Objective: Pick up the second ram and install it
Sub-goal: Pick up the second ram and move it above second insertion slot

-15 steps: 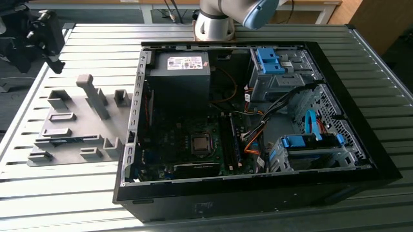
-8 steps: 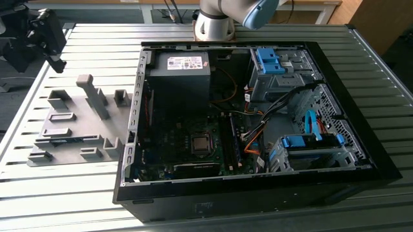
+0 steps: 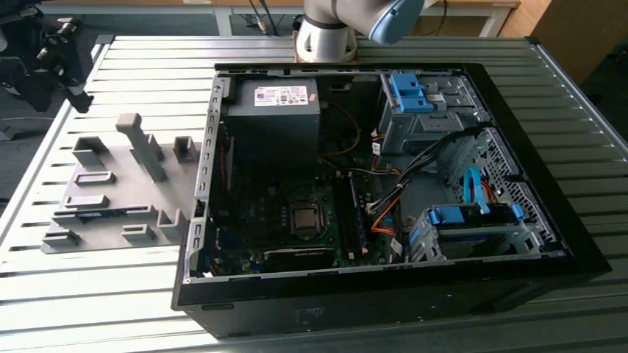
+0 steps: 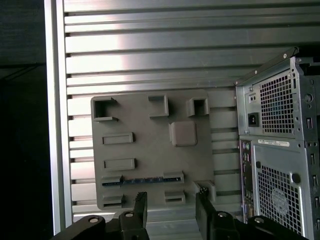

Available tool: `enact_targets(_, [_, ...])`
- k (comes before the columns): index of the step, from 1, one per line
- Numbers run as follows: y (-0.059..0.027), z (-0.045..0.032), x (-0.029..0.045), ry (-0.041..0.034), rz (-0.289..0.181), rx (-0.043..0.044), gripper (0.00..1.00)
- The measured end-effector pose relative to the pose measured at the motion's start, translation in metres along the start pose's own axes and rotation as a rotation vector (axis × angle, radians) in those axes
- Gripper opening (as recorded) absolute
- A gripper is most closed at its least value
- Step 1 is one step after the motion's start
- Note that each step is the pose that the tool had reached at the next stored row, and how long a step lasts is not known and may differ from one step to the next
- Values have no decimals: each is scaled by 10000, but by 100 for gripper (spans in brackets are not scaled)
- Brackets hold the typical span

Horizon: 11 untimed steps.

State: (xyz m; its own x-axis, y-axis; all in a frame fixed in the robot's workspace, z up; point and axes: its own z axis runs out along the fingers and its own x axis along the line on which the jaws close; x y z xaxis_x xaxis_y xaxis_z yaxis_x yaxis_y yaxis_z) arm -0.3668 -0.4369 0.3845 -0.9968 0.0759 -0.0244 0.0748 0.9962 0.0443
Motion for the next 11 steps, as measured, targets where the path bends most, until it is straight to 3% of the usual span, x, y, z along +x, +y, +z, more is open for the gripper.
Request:
enact_targets(1, [0, 0, 0, 0, 0, 0, 57])
enact_targets(2, [0, 0, 1, 0, 0, 0, 50])
enact_targets(5, [0, 0, 4, 0, 0, 0, 50])
enact_targets(6, [0, 0, 4, 0, 0, -1, 42])
enact_targets(7, [0, 0, 5, 0, 0, 0, 42])
enact_targets(8, [-1, 0, 9, 0, 0, 0, 13])
enact_targets(11, [-1, 0, 15, 0, 0, -1, 11])
